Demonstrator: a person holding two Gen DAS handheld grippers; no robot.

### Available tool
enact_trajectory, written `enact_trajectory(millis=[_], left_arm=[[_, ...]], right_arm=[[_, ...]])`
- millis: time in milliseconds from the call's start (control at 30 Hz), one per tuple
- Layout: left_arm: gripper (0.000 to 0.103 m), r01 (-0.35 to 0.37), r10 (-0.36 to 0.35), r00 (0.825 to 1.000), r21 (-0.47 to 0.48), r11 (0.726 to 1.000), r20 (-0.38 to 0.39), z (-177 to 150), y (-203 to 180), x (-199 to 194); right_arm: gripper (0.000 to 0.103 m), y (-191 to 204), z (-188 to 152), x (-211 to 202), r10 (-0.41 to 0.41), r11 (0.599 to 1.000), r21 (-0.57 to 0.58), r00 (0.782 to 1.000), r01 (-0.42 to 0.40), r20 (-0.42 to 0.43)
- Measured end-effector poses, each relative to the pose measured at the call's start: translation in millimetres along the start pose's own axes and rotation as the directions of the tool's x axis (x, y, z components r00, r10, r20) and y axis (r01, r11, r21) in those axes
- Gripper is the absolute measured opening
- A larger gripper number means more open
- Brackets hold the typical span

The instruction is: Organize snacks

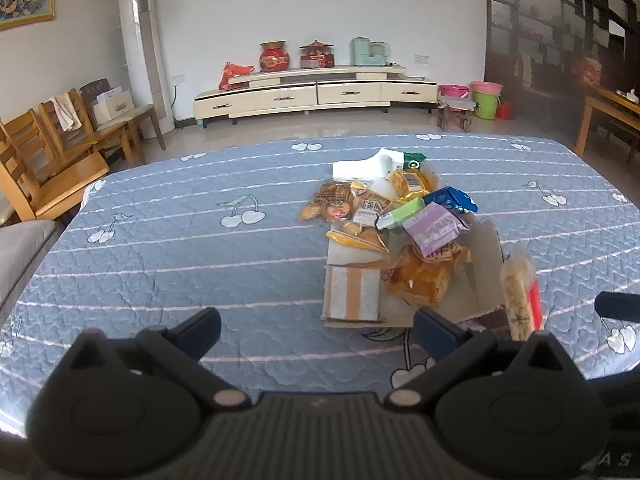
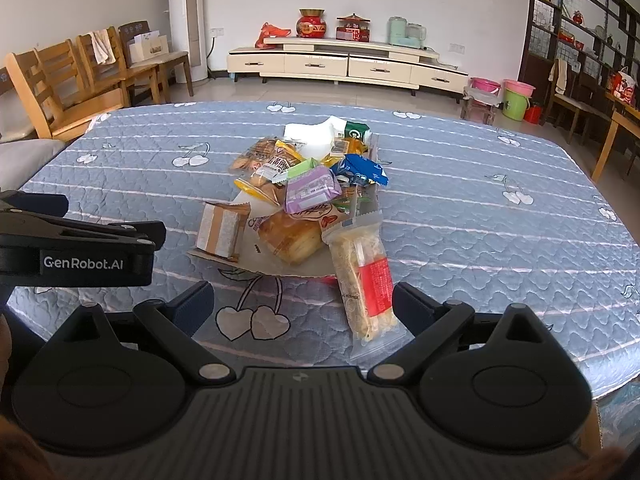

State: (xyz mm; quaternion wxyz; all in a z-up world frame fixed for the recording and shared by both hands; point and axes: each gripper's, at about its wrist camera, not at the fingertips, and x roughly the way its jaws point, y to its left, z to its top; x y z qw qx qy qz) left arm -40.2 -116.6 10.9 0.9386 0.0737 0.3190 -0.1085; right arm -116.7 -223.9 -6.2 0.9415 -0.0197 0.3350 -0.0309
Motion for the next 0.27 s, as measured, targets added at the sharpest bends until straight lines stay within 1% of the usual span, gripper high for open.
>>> enact_trajectory(millis=[100,200,267], left_arm=[[0.102,0.009,-0.009,1.0,-0.003,1.0,0.002,-0.3,0.1,-0.2],[0.102,0.004,-0.004,1.0,-0.008,1.0,0.009,-0.2,1.0,-0.2],[0.102,0.021,-0.021,1.0,-0.012,1.0,0.009,0.5,1.9,0.0]], right_arm=[[0.103,0.1,0.0,0.3,0.0,1.0,0.0,1.0,0.0,0.0],[0.103,0.1,-0.1,0.4,-0.001,1.0,-0.001,1.0,0.001,0.0],[0.103,-0.3,-0.1,0.8,0.0,1.0,-0.001,1.0,0.0,0.0]])
